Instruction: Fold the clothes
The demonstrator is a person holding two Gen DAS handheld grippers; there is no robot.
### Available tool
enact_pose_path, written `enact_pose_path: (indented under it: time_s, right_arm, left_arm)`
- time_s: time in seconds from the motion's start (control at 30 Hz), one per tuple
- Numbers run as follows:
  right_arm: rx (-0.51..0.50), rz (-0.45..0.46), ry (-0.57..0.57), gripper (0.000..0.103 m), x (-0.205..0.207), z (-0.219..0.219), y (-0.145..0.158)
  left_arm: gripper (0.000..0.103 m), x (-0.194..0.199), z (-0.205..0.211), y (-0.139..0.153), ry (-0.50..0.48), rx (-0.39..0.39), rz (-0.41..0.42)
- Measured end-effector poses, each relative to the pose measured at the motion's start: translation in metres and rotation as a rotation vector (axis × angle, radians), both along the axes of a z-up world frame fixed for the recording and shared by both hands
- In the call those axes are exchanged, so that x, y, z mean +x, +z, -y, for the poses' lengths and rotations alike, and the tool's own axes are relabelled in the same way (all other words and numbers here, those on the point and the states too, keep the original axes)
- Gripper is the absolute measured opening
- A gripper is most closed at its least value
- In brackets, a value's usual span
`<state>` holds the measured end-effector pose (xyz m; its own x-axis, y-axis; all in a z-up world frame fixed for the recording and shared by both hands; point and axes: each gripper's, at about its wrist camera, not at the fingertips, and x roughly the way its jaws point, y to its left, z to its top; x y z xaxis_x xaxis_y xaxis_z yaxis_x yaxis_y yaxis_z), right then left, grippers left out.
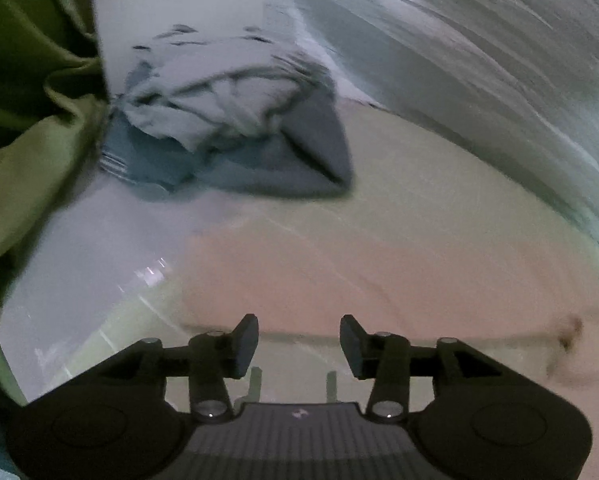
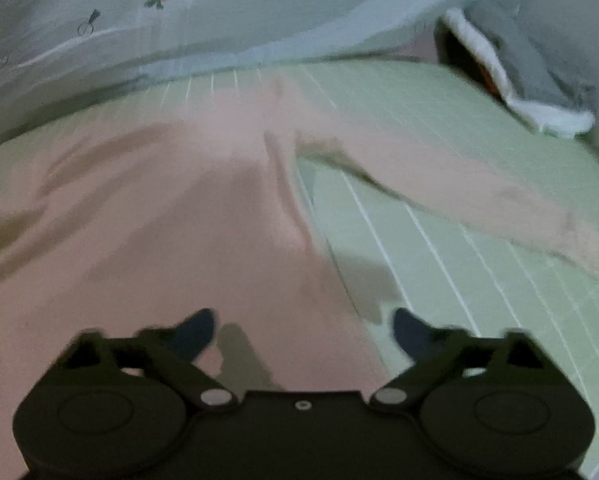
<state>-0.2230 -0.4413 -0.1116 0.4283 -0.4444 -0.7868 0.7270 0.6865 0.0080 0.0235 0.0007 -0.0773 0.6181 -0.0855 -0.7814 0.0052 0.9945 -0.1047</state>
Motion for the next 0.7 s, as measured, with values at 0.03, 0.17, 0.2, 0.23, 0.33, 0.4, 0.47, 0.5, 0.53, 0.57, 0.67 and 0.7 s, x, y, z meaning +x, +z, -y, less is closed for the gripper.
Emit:
enact_pose_path:
  time_s: [0.03,0.17,0.2,0.23,0.33,0.4,0.47,0.5,0.53,0.57,0.67,0.7]
  right_arm:
    - [0.029,0.008,0.005,0.07,-0.007,0.002,-0.001]
    - [0.033,0.023,0.074,0.005,-0.03,0.003,0.005]
    - [0.05,0.027,0.09,0.005,-0.035,0.003,0.005]
    - [0.063,0.027,0.102,0.005,-0.039,0.003,0.005]
    - [0.076,0.014,0.131,0.005,-0.048,0.001,0.006]
    - [0.1,0.017,0.131,0.007,-0.052,0.003,0.007]
    - [0.119,0.009,0.109,0.031,-0.05,0.013,0.01]
    - [0.125,0.009,0.097,0.04,-0.049,0.018,0.013]
    - [0.115,0.03,0.081,0.05,-0.048,0.024,0.017]
    - [0.106,0.052,0.067,0.057,-0.047,0.03,0.021]
    - [0.103,0.115,0.045,0.072,-0.034,0.06,0.032]
    - [0.093,0.119,0.044,0.072,-0.025,0.071,0.033]
  left_arm:
    - [0.048,-0.006,0.007,0.0,-0.019,0.005,-0.006]
    - [0.048,-0.031,0.036,0.001,-0.091,0.027,-0.02]
    - [0.048,-0.037,0.043,0.002,-0.107,0.031,-0.024]
    - [0.048,-0.04,0.049,0.003,-0.117,0.034,-0.028]
    - [0.048,-0.046,0.066,0.005,-0.134,0.042,-0.035]
    - [0.048,-0.044,0.074,0.005,-0.138,0.046,-0.035]
    - [0.05,-0.041,0.083,0.006,-0.142,0.05,-0.035]
    - [0.051,-0.039,0.087,0.006,-0.145,0.051,-0.034]
    - [0.052,-0.032,0.091,0.006,-0.149,0.049,-0.031]
    - [0.052,-0.026,0.096,0.006,-0.154,0.047,-0.028]
    - [0.053,-0.008,0.109,0.007,-0.166,0.04,-0.019]
    - [0.053,-0.001,0.114,0.007,-0.173,0.038,-0.016]
